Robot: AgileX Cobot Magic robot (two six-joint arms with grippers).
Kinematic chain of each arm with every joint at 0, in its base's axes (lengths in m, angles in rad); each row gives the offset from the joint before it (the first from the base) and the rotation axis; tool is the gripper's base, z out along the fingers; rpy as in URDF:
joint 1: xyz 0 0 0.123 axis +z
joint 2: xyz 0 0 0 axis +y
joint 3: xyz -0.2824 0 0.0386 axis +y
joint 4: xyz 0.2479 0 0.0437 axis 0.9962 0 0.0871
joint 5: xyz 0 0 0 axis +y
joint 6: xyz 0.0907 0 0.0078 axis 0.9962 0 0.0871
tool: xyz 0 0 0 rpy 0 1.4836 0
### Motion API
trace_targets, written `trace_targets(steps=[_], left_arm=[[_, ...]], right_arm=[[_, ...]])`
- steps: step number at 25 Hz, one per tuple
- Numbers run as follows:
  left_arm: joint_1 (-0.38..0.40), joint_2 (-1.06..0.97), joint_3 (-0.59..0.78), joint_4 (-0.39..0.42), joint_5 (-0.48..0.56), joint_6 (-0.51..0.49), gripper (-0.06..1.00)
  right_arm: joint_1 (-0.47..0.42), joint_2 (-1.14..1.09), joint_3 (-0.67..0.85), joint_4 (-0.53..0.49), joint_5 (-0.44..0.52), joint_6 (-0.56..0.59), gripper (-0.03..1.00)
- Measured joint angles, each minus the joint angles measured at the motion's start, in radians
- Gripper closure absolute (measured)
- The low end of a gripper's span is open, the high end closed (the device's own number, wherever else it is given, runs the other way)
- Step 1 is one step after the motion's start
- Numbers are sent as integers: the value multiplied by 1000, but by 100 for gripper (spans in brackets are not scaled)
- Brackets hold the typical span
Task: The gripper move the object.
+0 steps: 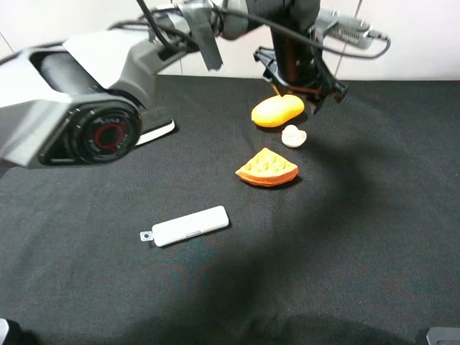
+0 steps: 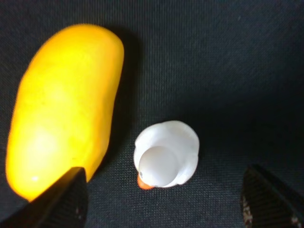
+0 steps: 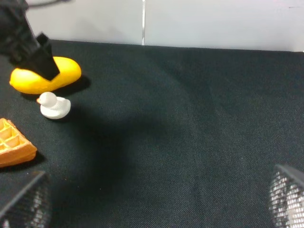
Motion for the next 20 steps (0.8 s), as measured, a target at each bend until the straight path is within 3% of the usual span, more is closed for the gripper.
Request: trace_targets(steps=[8, 20], left_arm=[[0, -91, -8, 0, 103, -1, 24], [-27, -239, -8, 0, 106, -17, 24]], right_arm=[[0, 0, 0, 0, 0, 0, 27], [0, 0, 0, 0, 0, 0, 27]])
